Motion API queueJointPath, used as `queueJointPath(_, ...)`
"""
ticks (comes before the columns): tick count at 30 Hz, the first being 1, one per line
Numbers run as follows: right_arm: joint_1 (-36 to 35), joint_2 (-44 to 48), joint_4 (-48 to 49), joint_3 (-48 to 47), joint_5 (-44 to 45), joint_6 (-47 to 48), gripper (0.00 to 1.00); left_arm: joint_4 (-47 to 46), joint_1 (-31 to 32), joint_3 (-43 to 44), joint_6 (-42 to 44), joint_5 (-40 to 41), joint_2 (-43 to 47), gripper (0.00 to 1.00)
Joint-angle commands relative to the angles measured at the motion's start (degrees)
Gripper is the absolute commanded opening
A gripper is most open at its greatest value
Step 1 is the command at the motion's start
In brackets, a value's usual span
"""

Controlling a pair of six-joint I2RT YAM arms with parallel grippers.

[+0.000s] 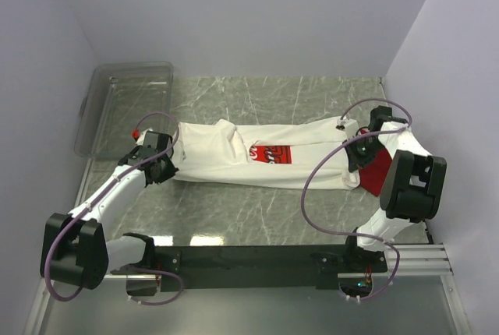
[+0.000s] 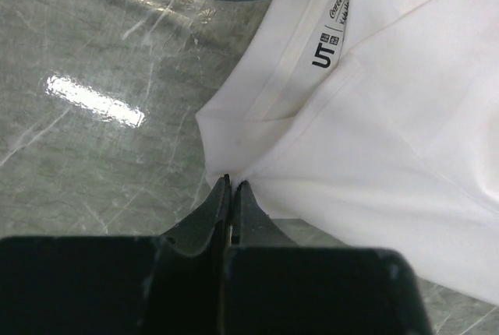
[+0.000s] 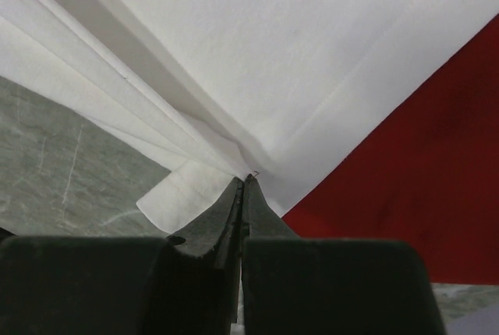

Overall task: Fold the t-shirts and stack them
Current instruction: Fold the tshirt

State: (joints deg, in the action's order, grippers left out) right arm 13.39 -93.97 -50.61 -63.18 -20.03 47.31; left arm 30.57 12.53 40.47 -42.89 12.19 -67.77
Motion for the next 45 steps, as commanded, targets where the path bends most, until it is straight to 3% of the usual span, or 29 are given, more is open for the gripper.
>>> queueJointPath(1,-0.2,-1.1,1.2,-4.4,0.4,-3.3,0.0,-1.6,-0.7,-0.4,0.2,0.8,-0.3,0.01)
queueJointPath(8,-1.9,-0.3,8.0,-7.3,4.2,-10.3,0.13,-2.5,-0.7,-0.3,0.7,0.5,-0.6,0.01)
queueJointPath(11,-2.7,0.4,10.1,-8.4,6.5,-12.5,0.28,-2.7,-0.7,-0.2,1.0,0.2,-0.8,0.01)
queueJointPath(17,-2.8,7.9,12.9,-5.5,9.6,-13.2,0.41,-2.8,-0.6,-0.2,1.1,0.0,0.4,0.01)
queueJointPath(28,0.8,14.0,12.3,6.2,9.1,-13.5,0.47,-3.4,-0.5,-0.4,1.4,-0.9,1.7,0.01)
queueJointPath(38,1.6,7.8,13.9,6.5,3.0,-18.4,0.47,-3.6,0.0,-0.3,1.6,-0.9,1.8,0.01)
queueJointPath(43,1.6,4.0,14.2,4.6,2.9,-19.8,0.4,-3.4,0.2,-0.3,1.5,-0.5,1.8,0.01)
queueJointPath(45,1.7,4.3,14.7,4.7,3.2,-19.7,0.29,-3.2,0.2,-0.3,1.5,-0.3,1.8,0.01)
